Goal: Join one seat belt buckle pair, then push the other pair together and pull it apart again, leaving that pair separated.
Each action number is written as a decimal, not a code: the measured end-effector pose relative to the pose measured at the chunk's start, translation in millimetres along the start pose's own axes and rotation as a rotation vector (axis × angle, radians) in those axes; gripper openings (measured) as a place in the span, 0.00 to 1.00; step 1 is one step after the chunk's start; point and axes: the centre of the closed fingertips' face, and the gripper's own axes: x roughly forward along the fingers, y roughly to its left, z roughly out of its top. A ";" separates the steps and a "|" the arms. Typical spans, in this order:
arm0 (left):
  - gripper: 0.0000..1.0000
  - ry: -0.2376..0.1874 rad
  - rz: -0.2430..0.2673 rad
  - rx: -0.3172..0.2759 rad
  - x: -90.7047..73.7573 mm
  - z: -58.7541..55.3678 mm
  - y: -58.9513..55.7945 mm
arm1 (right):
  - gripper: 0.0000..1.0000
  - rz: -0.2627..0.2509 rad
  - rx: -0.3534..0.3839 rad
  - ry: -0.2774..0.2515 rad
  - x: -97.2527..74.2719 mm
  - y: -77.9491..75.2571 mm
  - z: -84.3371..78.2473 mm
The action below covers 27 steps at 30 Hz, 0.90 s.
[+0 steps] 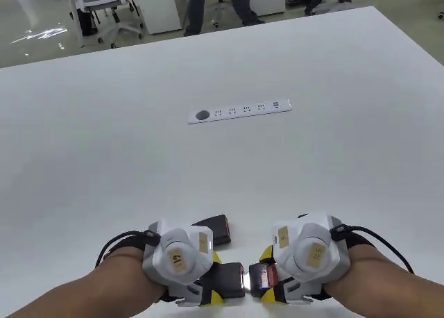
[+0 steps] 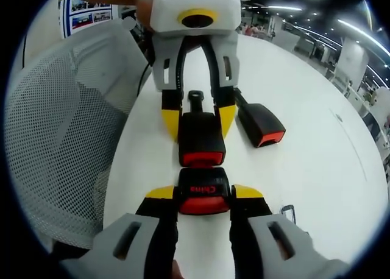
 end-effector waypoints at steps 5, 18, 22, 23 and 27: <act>0.32 0.012 0.000 0.003 -0.6 0.6 0.8 | 0.30 -0.004 0.013 -0.005 -0.6 -0.1 -1.2; 0.32 0.034 -0.011 0.017 -2.5 -0.1 -0.8 | 0.30 -0.020 0.018 0.019 -1.9 3.7 -0.4; 0.32 0.017 -0.011 0.021 -3.6 -0.9 0.2 | 0.30 -0.027 0.020 0.024 -4.1 6.6 0.2; 0.32 0.012 -0.010 0.025 -4.5 -1.6 0.3 | 0.30 -0.025 0.014 0.029 -4.2 5.1 -1.1; 0.32 0.004 -0.008 0.027 -4.3 -2.7 2.7 | 0.30 -0.021 0.002 0.025 -4.9 3.2 -1.7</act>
